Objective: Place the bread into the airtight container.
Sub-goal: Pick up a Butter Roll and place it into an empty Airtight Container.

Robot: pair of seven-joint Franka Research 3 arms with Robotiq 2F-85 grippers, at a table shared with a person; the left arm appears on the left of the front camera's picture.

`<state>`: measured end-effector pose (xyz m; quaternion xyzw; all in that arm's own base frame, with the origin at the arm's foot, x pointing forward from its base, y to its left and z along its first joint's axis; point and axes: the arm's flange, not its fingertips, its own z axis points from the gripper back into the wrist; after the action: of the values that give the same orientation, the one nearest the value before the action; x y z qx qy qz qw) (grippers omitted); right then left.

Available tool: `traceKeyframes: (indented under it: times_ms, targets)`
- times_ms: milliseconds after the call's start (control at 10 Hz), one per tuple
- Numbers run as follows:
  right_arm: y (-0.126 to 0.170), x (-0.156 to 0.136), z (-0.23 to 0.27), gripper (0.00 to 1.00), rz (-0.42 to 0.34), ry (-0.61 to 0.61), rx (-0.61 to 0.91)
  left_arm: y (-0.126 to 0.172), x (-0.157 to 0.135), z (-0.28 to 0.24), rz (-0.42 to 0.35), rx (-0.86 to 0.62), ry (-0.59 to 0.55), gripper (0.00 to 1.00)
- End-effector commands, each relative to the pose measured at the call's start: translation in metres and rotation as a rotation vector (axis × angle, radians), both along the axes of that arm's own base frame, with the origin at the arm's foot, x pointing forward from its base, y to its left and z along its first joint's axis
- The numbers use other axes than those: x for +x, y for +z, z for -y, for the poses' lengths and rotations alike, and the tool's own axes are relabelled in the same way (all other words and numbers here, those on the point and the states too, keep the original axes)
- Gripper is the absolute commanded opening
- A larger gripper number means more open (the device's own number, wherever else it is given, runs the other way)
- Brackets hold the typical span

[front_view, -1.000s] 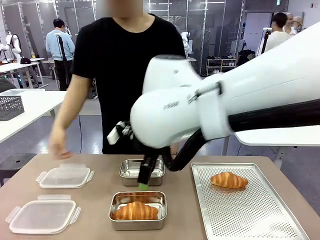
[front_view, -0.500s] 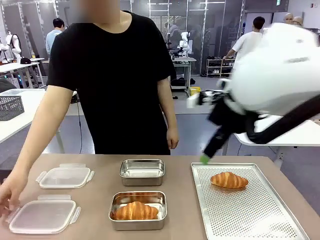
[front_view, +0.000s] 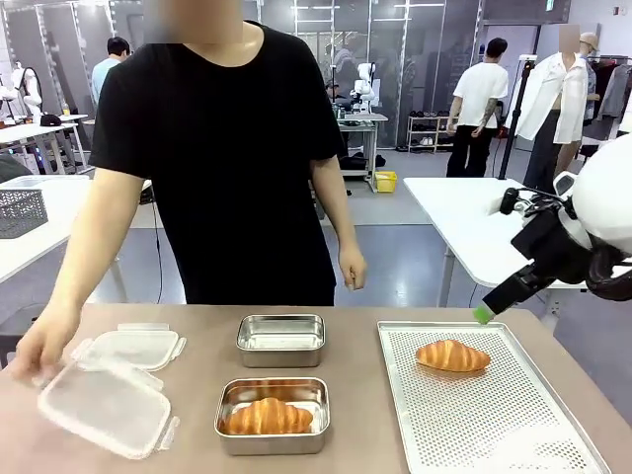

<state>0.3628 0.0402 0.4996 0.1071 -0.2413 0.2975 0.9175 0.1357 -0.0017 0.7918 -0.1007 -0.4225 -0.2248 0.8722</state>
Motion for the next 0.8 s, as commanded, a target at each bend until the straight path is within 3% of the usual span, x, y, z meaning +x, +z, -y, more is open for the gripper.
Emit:
traceKeyframes:
  times_ms: [0, 500, 700]
  targets:
    - [0.005, -0.006, -0.007, 1.0, -0.02, 0.039, -0.005, 0.001, -0.002, 0.002, 0.008, -0.002, -0.004, 1.0]
    - [0.001, -0.004, -0.009, 1.0, -0.014, 0.033, -0.001, 0.001, -0.002, 0.002, 0.008, -0.002, -0.004, 1.0]
    - [-0.006, 0.041, -0.021, 1.0, 0.044, -0.067, -0.13, 0.001, -0.002, 0.002, 0.008, -0.002, -0.004, 1.0]
